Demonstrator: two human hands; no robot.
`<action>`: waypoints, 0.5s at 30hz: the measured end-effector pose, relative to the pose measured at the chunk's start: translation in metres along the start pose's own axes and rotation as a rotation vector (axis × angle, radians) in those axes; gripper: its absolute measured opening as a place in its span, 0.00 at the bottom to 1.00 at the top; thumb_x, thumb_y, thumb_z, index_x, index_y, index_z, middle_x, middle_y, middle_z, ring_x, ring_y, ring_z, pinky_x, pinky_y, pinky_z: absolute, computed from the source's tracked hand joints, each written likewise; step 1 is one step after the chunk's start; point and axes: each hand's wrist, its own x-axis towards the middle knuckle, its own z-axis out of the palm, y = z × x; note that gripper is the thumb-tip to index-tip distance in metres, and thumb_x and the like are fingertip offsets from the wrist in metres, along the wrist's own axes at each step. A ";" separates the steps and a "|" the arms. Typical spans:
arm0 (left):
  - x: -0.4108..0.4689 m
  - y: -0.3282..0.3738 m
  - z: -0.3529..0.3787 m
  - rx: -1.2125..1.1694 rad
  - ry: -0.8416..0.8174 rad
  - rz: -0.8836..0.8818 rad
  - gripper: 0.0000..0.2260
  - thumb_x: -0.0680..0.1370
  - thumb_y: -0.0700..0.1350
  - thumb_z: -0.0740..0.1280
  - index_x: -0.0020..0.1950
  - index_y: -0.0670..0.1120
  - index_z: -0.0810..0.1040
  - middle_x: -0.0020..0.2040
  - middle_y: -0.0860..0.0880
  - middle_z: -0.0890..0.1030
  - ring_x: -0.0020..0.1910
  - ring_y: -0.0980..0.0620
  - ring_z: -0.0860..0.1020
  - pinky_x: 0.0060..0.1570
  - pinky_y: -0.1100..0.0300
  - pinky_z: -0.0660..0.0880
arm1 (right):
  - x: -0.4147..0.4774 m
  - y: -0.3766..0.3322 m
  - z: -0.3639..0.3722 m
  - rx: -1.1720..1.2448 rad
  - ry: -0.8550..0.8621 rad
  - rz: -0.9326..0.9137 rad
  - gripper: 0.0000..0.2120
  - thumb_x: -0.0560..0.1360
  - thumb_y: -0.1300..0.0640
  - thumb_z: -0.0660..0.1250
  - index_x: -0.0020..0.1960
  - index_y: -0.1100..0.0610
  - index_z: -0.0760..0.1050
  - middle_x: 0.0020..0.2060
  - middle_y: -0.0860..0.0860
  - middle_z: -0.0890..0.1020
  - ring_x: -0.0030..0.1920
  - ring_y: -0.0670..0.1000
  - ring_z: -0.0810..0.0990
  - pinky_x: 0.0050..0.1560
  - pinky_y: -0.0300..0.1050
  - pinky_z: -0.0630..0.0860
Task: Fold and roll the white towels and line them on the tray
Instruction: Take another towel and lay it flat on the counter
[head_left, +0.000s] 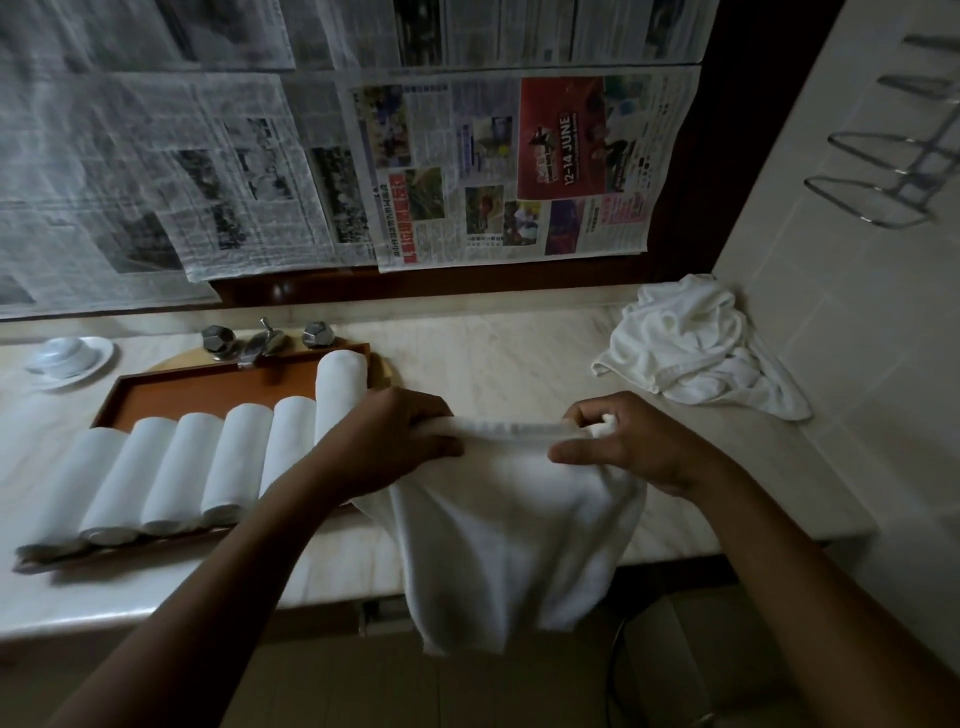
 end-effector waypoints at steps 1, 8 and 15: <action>-0.004 -0.005 0.000 0.004 0.010 -0.034 0.09 0.75 0.50 0.77 0.38 0.57 0.79 0.34 0.58 0.79 0.38 0.62 0.79 0.37 0.69 0.70 | 0.000 0.003 -0.003 -0.055 0.023 -0.001 0.10 0.71 0.52 0.79 0.42 0.56 0.82 0.38 0.53 0.83 0.40 0.51 0.82 0.43 0.45 0.77; -0.032 -0.055 -0.004 -0.019 0.042 -0.227 0.06 0.76 0.51 0.76 0.41 0.51 0.83 0.34 0.51 0.82 0.34 0.56 0.80 0.35 0.59 0.74 | -0.013 0.035 -0.028 -0.064 0.171 0.073 0.10 0.76 0.51 0.73 0.40 0.53 0.80 0.33 0.47 0.79 0.36 0.46 0.77 0.39 0.42 0.71; -0.035 -0.064 0.030 -0.060 0.400 -0.427 0.10 0.76 0.37 0.74 0.52 0.50 0.81 0.46 0.52 0.83 0.42 0.55 0.82 0.34 0.73 0.71 | -0.011 0.046 -0.003 0.156 0.341 0.115 0.08 0.78 0.62 0.70 0.45 0.50 0.81 0.38 0.52 0.82 0.38 0.52 0.78 0.41 0.47 0.71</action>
